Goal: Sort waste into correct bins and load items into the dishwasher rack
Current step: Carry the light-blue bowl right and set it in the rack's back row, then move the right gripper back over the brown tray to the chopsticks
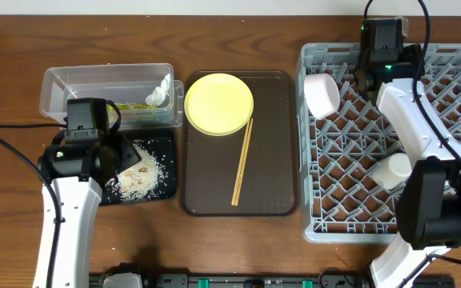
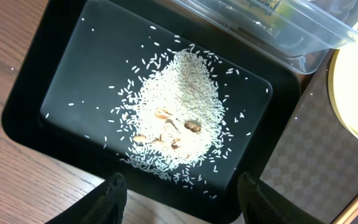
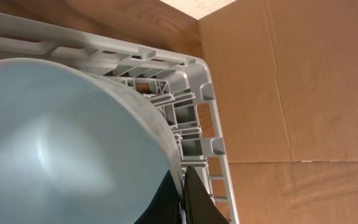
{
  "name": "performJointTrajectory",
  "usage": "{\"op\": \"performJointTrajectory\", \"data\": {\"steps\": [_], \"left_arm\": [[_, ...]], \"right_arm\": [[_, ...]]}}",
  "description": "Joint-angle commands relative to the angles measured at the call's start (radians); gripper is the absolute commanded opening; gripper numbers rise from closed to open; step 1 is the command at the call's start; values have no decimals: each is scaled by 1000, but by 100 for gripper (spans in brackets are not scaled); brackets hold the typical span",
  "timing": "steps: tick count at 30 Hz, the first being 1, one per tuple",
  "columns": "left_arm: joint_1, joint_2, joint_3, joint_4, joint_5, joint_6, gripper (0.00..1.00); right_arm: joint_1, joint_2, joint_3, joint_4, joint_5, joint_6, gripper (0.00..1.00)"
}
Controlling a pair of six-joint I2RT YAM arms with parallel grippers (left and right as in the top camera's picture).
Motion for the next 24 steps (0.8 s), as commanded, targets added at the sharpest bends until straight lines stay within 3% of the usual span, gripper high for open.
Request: {"op": "performJointTrajectory", "data": {"steps": [1,6,24], "left_arm": [[4,-7,7,-5,-4,-10,61],[4,-7,7,-5,-4,-10,61],[4,-7,7,-5,-4,-9,60]], "right_arm": [[27,17,8,7,53,41,1],[29,17,8,23,136,61,1],[81,84,4,-20,163,111,1]]}}
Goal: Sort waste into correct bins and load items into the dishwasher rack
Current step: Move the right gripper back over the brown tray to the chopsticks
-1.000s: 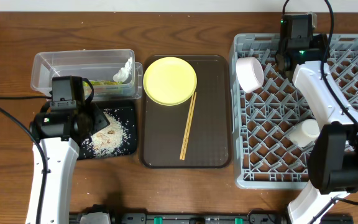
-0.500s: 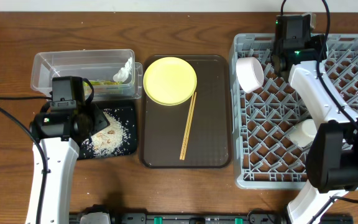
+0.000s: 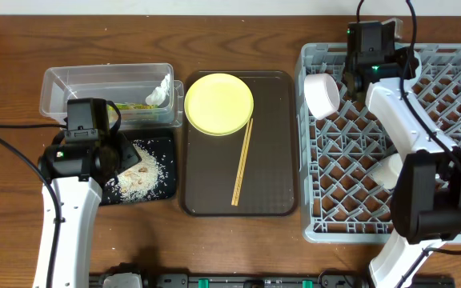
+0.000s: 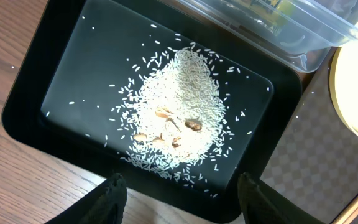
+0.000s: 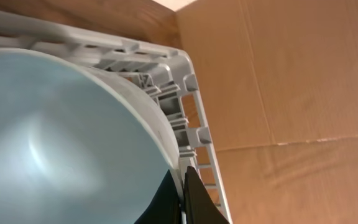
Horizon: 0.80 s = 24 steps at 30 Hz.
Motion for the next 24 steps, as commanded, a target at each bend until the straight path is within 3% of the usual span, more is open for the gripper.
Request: {"op": "performJointTrajectory", "data": {"steps": [1,4,7,16,24], "left_arm": [[4,-7,7,-2,-4,-9,61],[4,-7,7,-2,-4,-9,61],[4,-7,7,-2,-4,-9,61],[4,-7,7,-3,-4,-9,61],[4,-7,7,-3,-4,-9,61]], "right_arm": [[43,39,4,-25,11,64,1],[69,39,4,-39,12,81,5],[100,39,4,-47,12,80,23],[165,11,4,-105,7,168,51],[167,-149,4,-252,-322,215,67]]}}
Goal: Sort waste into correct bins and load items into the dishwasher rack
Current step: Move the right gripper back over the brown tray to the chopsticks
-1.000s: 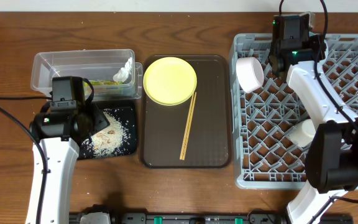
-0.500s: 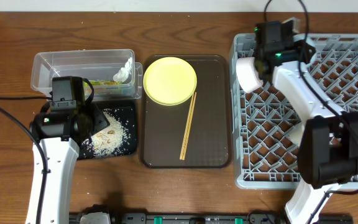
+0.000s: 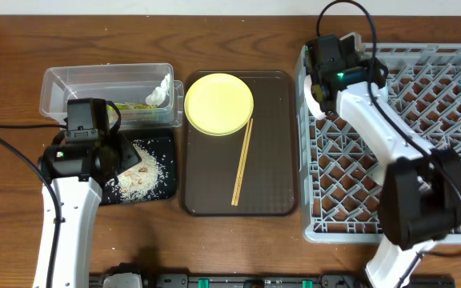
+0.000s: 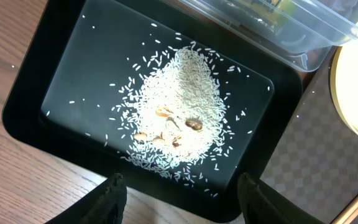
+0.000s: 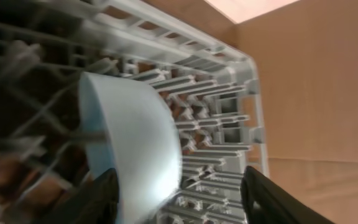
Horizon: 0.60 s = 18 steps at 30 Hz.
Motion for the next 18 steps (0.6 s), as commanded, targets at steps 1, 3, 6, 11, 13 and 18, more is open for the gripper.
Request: {"op": "performJointTrajectory", "data": {"steps": [1,3,6,11,13,18], "left_arm": [[4,-7,7,0,-4,-9,61],[4,-7,7,0,-4,-9,61],[4,-7,7,0,-4,-9,61],[4,-7,7,0,-4,-9,61],[4,-7,7,0,-4,-9,61],[4,-7,7,0,-5,-9,61]], "right_arm": [[7,-124,5,-39,-199,42,67],[11,-164,5,-80,-323,42,67],[20,-208,5,-139,-571,42,69],[42,-215,4,-199,-1086,44,69],[60,-203,4,-209,-1214,79,65],[140,-157,3,-215,-1239,188,63]]}}
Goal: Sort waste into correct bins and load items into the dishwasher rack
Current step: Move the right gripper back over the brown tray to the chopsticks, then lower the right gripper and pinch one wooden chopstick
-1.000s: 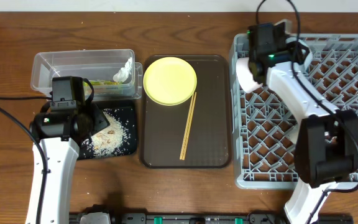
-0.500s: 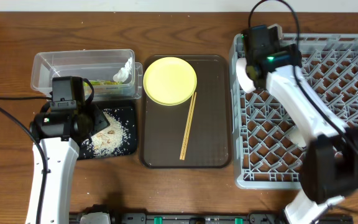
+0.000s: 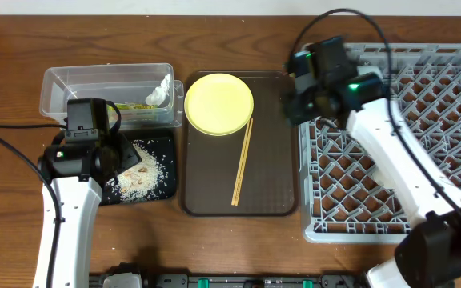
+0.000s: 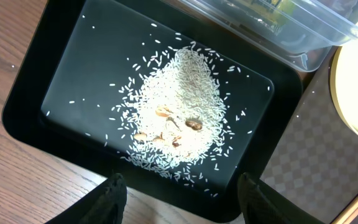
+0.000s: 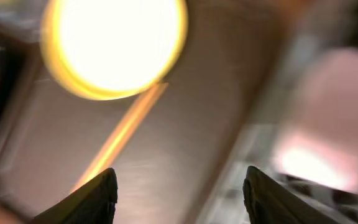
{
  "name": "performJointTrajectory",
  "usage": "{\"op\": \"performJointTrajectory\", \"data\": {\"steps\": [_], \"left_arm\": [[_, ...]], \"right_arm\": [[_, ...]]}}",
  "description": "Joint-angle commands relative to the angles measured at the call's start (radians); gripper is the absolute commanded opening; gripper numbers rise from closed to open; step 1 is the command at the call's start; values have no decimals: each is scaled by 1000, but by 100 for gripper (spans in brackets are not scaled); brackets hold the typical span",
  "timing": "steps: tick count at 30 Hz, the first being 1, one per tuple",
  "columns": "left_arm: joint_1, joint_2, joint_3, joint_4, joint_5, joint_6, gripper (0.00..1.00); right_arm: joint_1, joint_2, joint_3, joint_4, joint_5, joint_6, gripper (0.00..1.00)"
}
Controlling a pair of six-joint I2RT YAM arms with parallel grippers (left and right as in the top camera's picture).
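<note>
A yellow plate (image 3: pixel 218 103) and a pair of chopsticks (image 3: pixel 242 162) lie on the brown tray (image 3: pixel 272 180). My right gripper (image 3: pixel 297 104) hangs open over the tray's right edge, beside the grey dishwasher rack (image 3: pixel 390 234). Its blurred wrist view shows the plate (image 5: pixel 114 43), the chopsticks (image 5: pixel 122 135) and a pale blur at the right, with nothing between the fingers of the right gripper (image 5: pixel 179 199). The arm hides the white bowl from overhead. My left gripper (image 4: pixel 182 198) is open over the near edge of the black tray (image 4: pixel 82 68) holding rice (image 4: pixel 179 106).
A clear plastic bin (image 3: pixel 86 80) with scraps stands behind the black tray (image 3: pixel 162 146). Bare wooden table lies in front of both trays. The rack fills the right side of the table.
My right gripper has moved left from the bowl at the rack's back left corner to above the brown tray's right edge. It is still open. The left arm has not moved.
My right gripper was shut on the white bowl's rim at the back left of the rack, and stayed so at the following moment. Then it stood open with the bowl left on edge in the rack. Now it hangs over the brown tray. The left gripper stayed open above the rice.
</note>
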Motion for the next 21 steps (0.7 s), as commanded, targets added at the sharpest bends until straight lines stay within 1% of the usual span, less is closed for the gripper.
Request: {"op": "performJointTrajectory", "data": {"steps": [1,10,14,17,21], "left_arm": [[4,-7,7,0,-5,-9,61],[4,-7,7,0,-5,-9,61],[4,-7,7,0,-5,-9,61],[4,-7,7,-1,-4,-9,61],[4,-7,7,-2,-5,-9,61]], "right_arm": [[63,44,3,-10,-135,82,62],[197,189,3,-83,61,293,60],[229,249,3,-75,61,311,59],[242,293,3,-75,62,353,57],[253,344,3,-61,64,396,57]]}}
